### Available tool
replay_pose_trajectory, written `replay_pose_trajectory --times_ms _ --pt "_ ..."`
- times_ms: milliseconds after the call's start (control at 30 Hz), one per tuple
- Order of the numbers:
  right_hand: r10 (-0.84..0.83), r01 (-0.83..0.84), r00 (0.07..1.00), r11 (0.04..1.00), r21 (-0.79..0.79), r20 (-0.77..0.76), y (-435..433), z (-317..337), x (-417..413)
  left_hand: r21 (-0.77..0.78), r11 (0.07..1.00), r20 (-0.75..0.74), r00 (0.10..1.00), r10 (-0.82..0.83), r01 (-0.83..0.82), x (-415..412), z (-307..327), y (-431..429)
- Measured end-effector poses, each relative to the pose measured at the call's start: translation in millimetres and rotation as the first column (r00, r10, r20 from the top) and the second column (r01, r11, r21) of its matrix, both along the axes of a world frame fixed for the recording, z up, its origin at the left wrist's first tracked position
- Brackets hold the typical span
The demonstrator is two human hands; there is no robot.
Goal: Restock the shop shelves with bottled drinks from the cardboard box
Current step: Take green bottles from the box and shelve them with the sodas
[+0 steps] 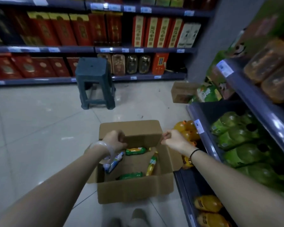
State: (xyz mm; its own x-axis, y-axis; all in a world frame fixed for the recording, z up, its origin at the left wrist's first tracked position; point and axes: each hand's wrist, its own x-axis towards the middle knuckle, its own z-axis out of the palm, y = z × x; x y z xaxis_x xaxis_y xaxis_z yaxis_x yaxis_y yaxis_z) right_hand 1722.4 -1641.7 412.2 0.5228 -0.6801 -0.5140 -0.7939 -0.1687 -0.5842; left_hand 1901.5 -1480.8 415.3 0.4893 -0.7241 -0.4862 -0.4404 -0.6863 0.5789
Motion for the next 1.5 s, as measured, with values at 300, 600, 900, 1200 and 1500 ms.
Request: replay_pose_trajectory --times_ms 300,600,900,1200,1500 --pt "-0.118 0.126 0.989 0.988 0.091 -0.09 -22.5 -178.8 50.5 0.112 0.994 -0.077 0.997 -0.005 0.014 52.8 -181.8 -32.5" --pt "-0.179 0.22 0.945 0.968 0.124 -0.274 -44.9 -416.6 40.9 0.154 0.982 -0.162 0.983 -0.084 0.109 58.9 -424.5 -87.1" --pt "-0.194 0.233 0.931 0.968 0.093 -0.311 -71.9 -600.0 43.2 0.134 0.986 -0.042 0.994 -0.097 0.102 60.8 -624.6 -135.9" --pt "-0.349 0.322 0.846 0.937 -0.134 -0.403 -102.7 -684.6 28.4 0.063 0.979 0.071 0.977 -0.2 0.195 56.7 -716.1 -183.4" --pt "-0.524 0.577 0.72 0.816 -0.028 -0.455 -102.3 -712.6 32.6 0.097 0.966 0.234 0.938 -0.257 0.24 56.6 -736.4 -180.2"
